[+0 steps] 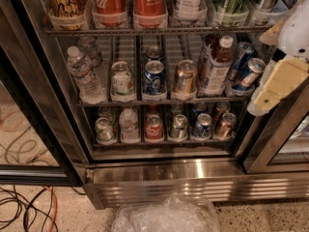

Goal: Pick blue plastic bottle from top shelf of fridge

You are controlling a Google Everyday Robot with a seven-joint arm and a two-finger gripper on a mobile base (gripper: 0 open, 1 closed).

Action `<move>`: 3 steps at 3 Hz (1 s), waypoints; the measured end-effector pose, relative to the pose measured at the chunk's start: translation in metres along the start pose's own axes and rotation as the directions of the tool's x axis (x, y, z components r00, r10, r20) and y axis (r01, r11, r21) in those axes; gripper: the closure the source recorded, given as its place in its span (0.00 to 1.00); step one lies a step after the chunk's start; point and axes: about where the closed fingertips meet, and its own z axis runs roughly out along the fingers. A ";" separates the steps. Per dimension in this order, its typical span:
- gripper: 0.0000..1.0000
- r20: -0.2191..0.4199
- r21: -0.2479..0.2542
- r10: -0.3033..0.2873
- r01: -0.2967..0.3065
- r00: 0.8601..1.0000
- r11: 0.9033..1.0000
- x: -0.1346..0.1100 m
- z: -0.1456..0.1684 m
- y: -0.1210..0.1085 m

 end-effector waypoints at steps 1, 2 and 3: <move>0.00 0.084 0.014 0.047 -0.049 0.995 0.999 -0.016 0.009 -0.014; 0.00 0.198 0.019 0.101 -0.106 0.975 0.994 -0.034 0.011 -0.026; 0.00 0.198 0.019 0.101 -0.106 0.975 0.994 -0.034 0.011 -0.026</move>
Offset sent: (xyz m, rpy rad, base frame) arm 0.0547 0.0321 0.0144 0.3424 -0.1086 -0.0818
